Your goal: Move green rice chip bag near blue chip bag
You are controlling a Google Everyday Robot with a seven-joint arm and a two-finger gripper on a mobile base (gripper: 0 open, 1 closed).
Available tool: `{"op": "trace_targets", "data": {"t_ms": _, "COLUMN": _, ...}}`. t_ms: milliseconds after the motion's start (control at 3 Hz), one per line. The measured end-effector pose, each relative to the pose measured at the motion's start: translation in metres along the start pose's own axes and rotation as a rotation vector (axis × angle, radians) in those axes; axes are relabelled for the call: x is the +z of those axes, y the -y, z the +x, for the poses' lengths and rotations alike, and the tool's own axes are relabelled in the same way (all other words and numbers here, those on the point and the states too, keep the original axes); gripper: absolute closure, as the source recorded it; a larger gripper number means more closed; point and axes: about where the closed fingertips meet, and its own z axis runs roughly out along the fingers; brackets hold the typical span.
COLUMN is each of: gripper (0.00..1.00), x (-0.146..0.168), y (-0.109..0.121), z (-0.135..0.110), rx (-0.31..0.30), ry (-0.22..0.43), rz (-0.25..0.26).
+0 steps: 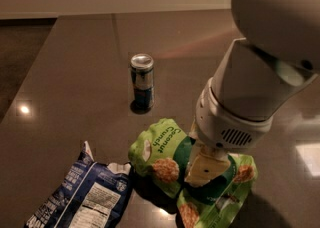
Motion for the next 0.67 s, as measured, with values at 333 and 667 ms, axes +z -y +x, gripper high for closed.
{"op": "trace_targets", "data": {"t_ms": 333, "gripper": 0.27, "x": 0.004, "y": -0.0101, "z": -0.0052, "rx": -0.015, "ry": 0.009, "rz": -0.028}}
{"op": "trace_targets", "data": {"t_ms": 667, "gripper": 0.04, "x": 0.0023, "y": -0.0116, "z": -0.0088, "rx": -0.022, "ry": 0.014, "rz": -0.022}}
